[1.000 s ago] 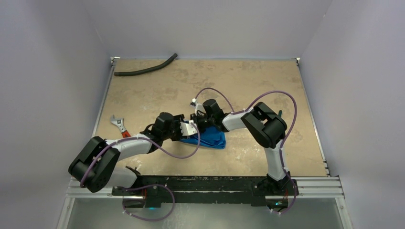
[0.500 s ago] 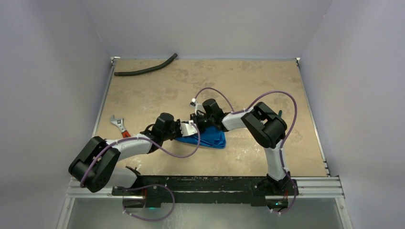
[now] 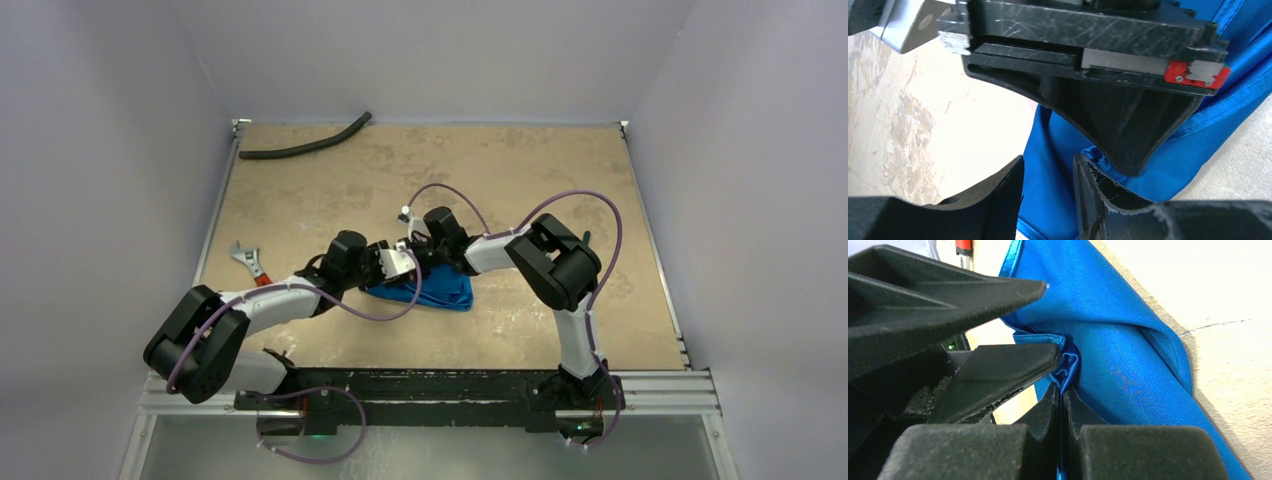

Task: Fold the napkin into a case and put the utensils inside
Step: Stuff the 2/3 rectangle-folded napkin into the folded napkin.

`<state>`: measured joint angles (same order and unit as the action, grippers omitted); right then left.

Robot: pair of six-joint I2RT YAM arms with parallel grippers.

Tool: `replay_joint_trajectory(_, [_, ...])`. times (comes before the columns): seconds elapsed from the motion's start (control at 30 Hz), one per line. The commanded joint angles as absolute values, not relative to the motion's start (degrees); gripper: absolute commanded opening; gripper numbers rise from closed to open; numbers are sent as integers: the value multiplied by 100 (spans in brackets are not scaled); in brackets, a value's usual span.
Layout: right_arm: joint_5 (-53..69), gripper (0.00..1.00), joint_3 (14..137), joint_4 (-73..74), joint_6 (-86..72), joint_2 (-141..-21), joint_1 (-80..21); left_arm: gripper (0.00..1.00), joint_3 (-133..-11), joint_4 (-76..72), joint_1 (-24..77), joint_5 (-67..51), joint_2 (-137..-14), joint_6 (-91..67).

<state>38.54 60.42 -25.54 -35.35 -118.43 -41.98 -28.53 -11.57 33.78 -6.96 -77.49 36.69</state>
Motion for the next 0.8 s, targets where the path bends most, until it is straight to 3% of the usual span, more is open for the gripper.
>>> replay_joint_trajectory(0.0, [3410,0,5924,-1722,-3244,-11988,-4210,39,-2679,-1423,3471,-652,-7754,3814])
replay_joint_trajectory(0.43, [3425,0,5828,-1825,-3270,-11934,-4210,28,-2524,-1615,3480,-137,-7987,4027])
replay_joint_trajectory(0.53, [3462,0,5827,-1837,-3264,-11966,-4210,20,-2556,-1604,3476,-69,-7974,4010])
replay_joint_trajectory(0.67, [3485,0,5848,-1811,-3238,-11993,-4210,0,-2636,-1542,3480,-80,-7958,4008])
replay_joint_trajectory(0.77, [3474,0,5853,-1802,-3235,-11997,-4213,0,-2721,-1529,3476,-158,-7926,3929])
